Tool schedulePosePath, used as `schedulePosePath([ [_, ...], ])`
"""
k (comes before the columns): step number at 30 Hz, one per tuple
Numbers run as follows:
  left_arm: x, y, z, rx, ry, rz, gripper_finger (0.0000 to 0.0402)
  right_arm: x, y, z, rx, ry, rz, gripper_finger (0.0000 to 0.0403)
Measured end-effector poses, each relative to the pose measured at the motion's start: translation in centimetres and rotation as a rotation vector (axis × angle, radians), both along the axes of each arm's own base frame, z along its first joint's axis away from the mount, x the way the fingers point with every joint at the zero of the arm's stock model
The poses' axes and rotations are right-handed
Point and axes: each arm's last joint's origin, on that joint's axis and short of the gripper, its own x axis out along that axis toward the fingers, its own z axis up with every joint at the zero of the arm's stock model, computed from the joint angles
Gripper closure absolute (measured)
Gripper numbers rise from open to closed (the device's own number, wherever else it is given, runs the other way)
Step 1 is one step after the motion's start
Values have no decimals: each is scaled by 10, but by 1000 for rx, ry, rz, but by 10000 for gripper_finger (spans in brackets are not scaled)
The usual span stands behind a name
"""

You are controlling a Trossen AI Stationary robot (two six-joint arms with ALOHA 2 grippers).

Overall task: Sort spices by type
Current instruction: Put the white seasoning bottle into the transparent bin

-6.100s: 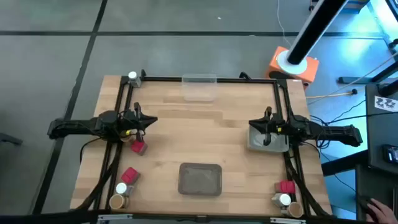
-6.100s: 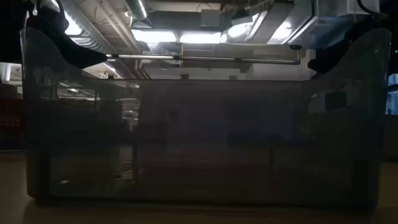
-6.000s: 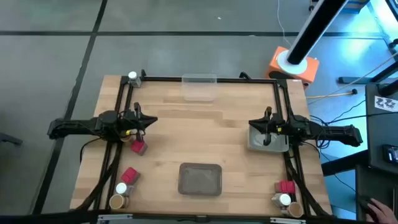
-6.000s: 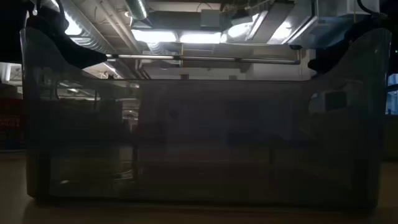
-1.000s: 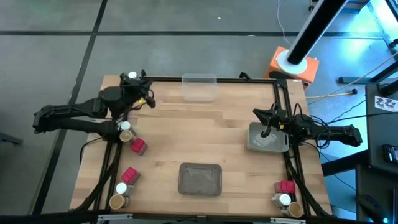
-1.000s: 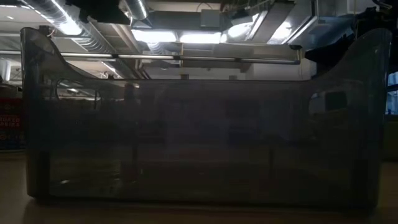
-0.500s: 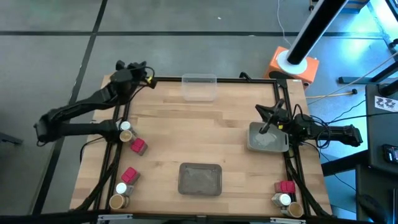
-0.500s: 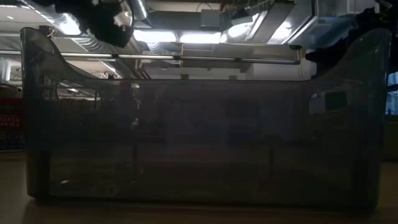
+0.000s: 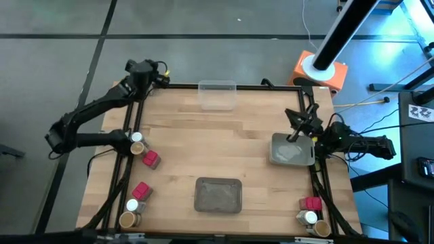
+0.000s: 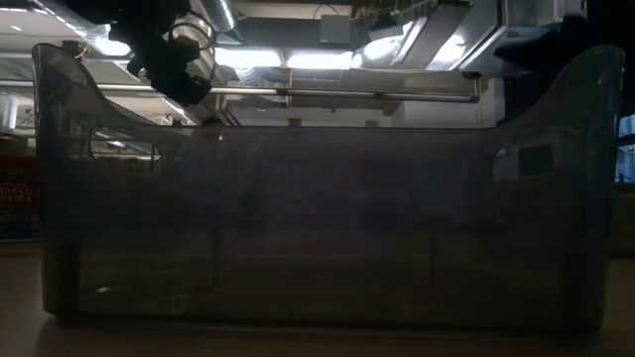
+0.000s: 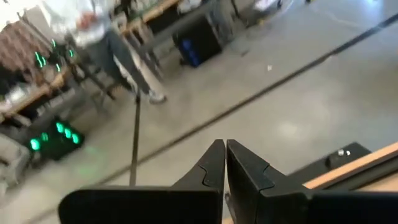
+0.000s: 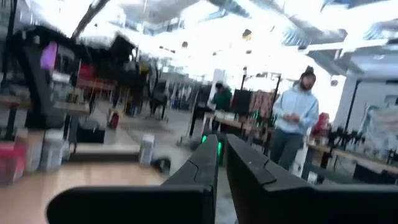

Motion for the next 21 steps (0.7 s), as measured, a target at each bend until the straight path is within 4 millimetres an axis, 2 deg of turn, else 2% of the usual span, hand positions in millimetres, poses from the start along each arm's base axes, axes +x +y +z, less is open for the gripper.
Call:
schedulePosePath([
  [6, -4, 24, 20, -108, -48, 41, 394, 5, 0, 16, -45, 52, -13, 370],
  [12, -7, 54, 35, -182, -18, 117, 394, 21, -1, 27, -46, 145, -26, 370],
  [16, -10, 75, 36, -269, 32, 175, 394, 35, -2, 33, -40, 215, -47, 370],
  [21, -17, 94, 26, -400, 64, 246, 394, 50, -3, 44, -47, 267, -85, 370],
])
